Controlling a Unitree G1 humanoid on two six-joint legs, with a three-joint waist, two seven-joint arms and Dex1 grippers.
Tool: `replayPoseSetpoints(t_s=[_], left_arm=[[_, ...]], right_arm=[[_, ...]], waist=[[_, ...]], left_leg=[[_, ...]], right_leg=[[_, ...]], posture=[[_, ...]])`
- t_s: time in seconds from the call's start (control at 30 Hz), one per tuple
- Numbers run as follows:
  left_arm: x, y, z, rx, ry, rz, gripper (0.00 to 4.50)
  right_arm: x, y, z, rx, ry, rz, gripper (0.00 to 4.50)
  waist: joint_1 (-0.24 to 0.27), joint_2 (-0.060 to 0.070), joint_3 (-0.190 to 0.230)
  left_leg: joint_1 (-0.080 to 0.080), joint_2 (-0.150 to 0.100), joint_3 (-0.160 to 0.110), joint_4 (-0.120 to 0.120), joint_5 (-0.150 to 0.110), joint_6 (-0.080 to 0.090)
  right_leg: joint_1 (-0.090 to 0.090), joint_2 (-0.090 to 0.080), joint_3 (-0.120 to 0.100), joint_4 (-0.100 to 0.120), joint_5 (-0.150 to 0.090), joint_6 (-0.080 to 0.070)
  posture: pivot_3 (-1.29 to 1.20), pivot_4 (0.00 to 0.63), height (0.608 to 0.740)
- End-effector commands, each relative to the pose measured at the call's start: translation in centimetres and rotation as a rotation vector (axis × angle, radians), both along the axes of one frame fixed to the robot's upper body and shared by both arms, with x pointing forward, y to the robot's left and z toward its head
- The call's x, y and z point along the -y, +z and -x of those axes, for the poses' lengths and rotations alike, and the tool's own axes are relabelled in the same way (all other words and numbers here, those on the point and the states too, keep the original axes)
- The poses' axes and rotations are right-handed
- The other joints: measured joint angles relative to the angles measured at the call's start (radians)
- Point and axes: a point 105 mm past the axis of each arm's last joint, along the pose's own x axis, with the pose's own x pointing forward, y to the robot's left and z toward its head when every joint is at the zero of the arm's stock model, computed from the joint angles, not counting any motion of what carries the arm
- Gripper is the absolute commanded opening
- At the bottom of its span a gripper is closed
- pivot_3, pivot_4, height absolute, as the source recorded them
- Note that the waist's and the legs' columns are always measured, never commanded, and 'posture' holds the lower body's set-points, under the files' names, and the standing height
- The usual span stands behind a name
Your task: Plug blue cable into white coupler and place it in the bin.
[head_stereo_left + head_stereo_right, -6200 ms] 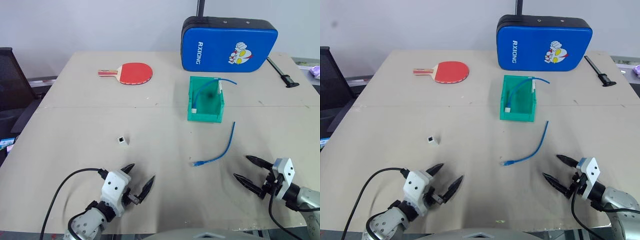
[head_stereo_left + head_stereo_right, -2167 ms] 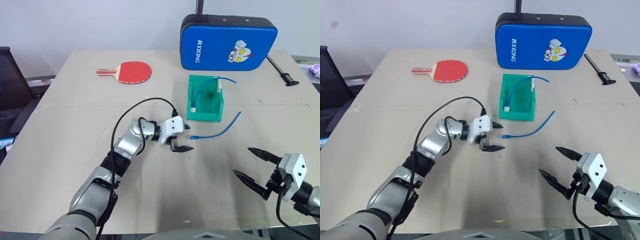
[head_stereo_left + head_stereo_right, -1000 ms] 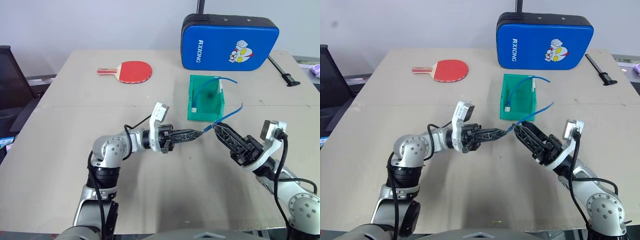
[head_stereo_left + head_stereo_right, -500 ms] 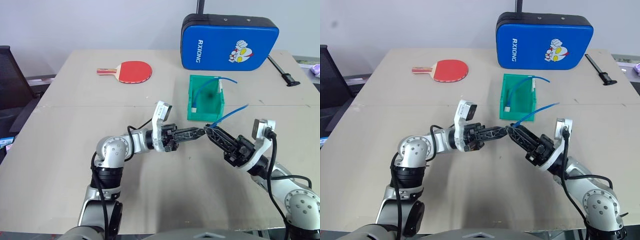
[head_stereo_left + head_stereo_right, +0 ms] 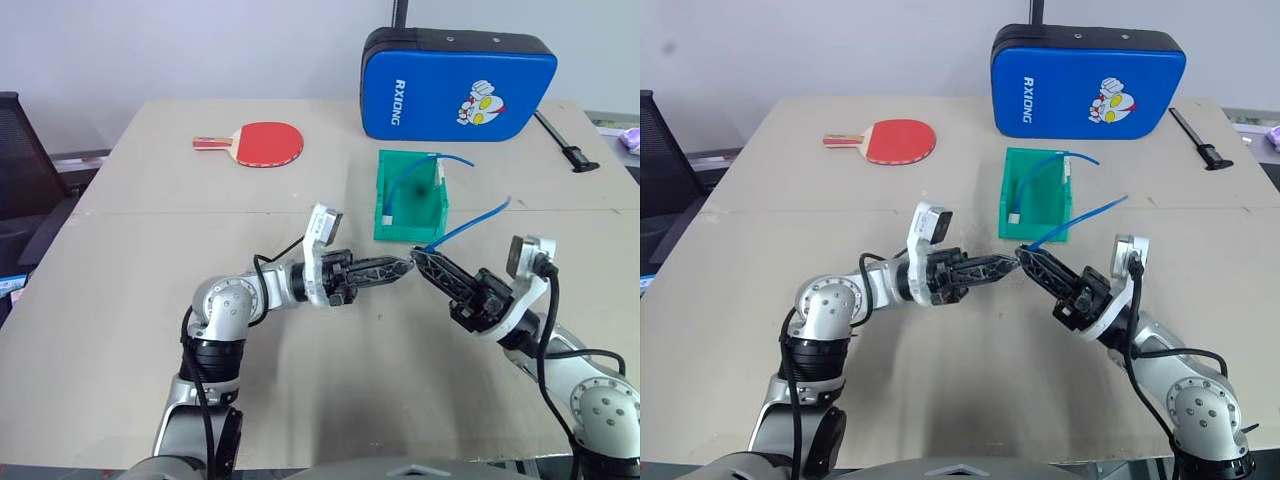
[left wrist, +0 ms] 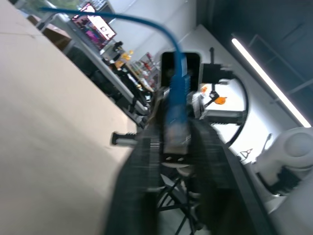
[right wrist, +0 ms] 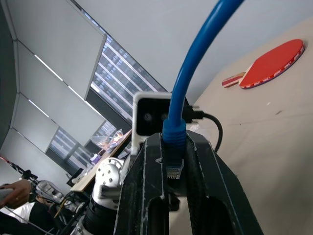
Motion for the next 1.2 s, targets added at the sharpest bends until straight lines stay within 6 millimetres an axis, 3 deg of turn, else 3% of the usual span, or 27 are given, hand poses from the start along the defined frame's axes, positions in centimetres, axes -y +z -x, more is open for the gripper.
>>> replayPoseSetpoints(t_s=[0.03,0.17,0.3,0.5,0.67,0.8,1.0,1.2], left_arm=[[-0.1,1.1,0.5,0.055,0.004,0.034,3.01],[-0.7,1.8,1.4,0.147,0.038,0.020,3.01],[-0.8,3.1,2.3,0.366,0.115,-0.048,3.01],[-0.8,5.5,0.8,0.714,0.431,-0.210,3.01],[-5.7,6.7,-0.7,0.822,0.901,-0.380,3.01],[-9.7,4.6,0.2,0.838,1.221,-0.557,3.01],[-13.5,0.2,3.8,0.780,1.471,-0.809,3.01],[-16.9,-4.5,5.9,0.488,1.726,-0.944,3.01]], right_arm=[[0.3,1.5,-0.2,0.059,-0.019,-0.039,0.00],[1.4,2.0,-1.5,0.095,-0.096,-0.049,0.00],[2.6,2.1,-2.8,0.109,-0.165,-0.039,0.00],[3.9,1.7,-4.6,0.110,-0.236,-0.030,0.00],[4.4,1.2,-5.3,0.113,-0.233,0.017,0.00],[4.4,1.1,-5.8,0.129,-0.207,0.045,0.00],[3.5,1.4,-6.6,0.149,-0.145,0.067,0.00],[3.1,1.0,-6.6,0.150,-0.109,0.097,0.00]], waist=[[0.000,0.000,0.000],[-0.003,0.000,0.000],[0.002,0.000,0.000],[0.002,0.000,0.000],[-0.006,0.001,0.000],[-0.011,0.001,0.000],[-0.002,0.000,0.001],[0.006,0.000,0.001]], left_leg=[[0.000,0.000,0.000,0.000,0.000,0.000],[0.000,0.000,0.000,0.000,0.000,0.000],[0.000,0.001,0.000,-0.001,0.000,0.000],[-0.001,0.000,0.001,-0.001,0.000,0.000],[0.000,0.001,0.001,-0.003,0.000,0.000],[0.000,0.002,0.001,-0.004,0.000,0.000],[-0.001,0.002,0.000,-0.005,0.000,0.000],[-0.002,0.001,0.001,-0.004,0.000,0.000]], right_leg=[[0.000,0.000,0.000,0.000,0.000,0.000],[0.000,0.000,0.000,0.000,0.000,0.000],[0.000,0.000,0.002,-0.001,0.000,0.000],[0.000,-0.001,0.004,-0.002,0.000,0.000],[0.000,0.000,0.005,-0.002,0.000,0.000],[-0.001,-0.001,0.004,-0.003,0.000,0.000],[-0.001,-0.007,0.004,-0.005,0.000,0.000],[-0.001,-0.010,0.003,-0.006,-0.002,-0.004]], posture=[[0.00,0.150,0.740],[0.00,0.150,0.740],[0.00,0.150,0.740],[0.00,0.150,0.740],[0.00,0.150,0.740],[0.00,0.150,0.740],[0.00,0.150,0.740],[0.00,0.150,0.740]])
